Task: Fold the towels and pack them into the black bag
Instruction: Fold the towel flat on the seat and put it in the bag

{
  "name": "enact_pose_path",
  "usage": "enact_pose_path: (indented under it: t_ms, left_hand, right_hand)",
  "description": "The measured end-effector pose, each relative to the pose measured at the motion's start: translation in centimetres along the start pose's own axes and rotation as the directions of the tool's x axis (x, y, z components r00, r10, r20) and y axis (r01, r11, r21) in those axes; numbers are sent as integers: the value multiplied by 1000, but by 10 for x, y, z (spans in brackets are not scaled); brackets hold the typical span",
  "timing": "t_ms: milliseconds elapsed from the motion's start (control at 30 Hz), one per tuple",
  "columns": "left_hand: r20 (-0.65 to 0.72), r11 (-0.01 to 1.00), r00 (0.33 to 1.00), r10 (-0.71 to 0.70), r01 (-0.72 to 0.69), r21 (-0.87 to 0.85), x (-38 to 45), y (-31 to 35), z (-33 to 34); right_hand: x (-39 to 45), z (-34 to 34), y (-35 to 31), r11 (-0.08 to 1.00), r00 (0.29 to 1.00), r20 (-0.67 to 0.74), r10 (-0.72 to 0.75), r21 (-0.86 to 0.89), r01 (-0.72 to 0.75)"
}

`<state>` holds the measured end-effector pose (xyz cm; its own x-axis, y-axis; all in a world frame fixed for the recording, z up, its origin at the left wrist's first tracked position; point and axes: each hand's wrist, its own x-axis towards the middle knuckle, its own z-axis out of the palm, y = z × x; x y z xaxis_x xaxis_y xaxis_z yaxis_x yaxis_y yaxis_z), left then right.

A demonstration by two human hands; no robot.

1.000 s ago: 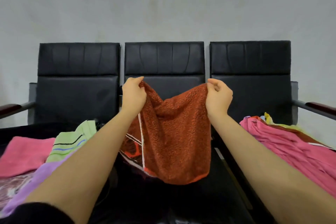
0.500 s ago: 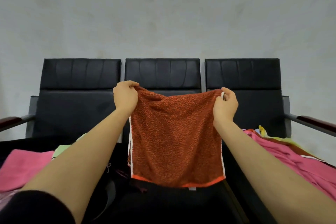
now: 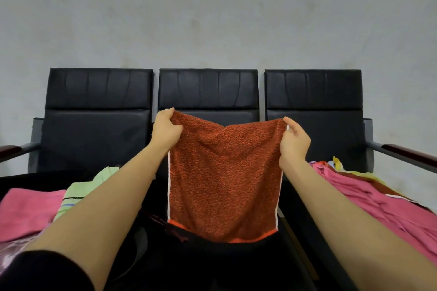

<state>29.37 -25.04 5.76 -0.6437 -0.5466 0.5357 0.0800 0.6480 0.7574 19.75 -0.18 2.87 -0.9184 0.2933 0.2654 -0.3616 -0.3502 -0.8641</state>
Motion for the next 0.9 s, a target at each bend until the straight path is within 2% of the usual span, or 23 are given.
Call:
enact_pose_path:
  t_ms: [67,200,333,467,700,900]
  left_hand:
    - [-12,997,1000,10,-9,75,4,-2,-1]
    - [-149,998,988,-23,33,60,7,2,-2]
    - [-288,993,951,-117,106,-52,13,7,-4]
    - [-367,987,917,-157,132,-92,16,8,-9]
    - [-259,991,960,-111,128,49,14,2,-8]
    - [-338,997,938,-80,83,-8,14,-8,-12]
  right_hand:
    - [1,1,-3,998,1000,-1,10,54,-10]
    - [5,5,-10,997,999,-14,-48,55,49]
    - [12,12,-20,974,982,-41,-184,-139,177]
    - [18,14,-28,886,959,33,-280,-377,271]
    - [14,6,-16,798,949,69,-308,-524,297]
    - [12,7,-12,790,954,72,-292,-543,283]
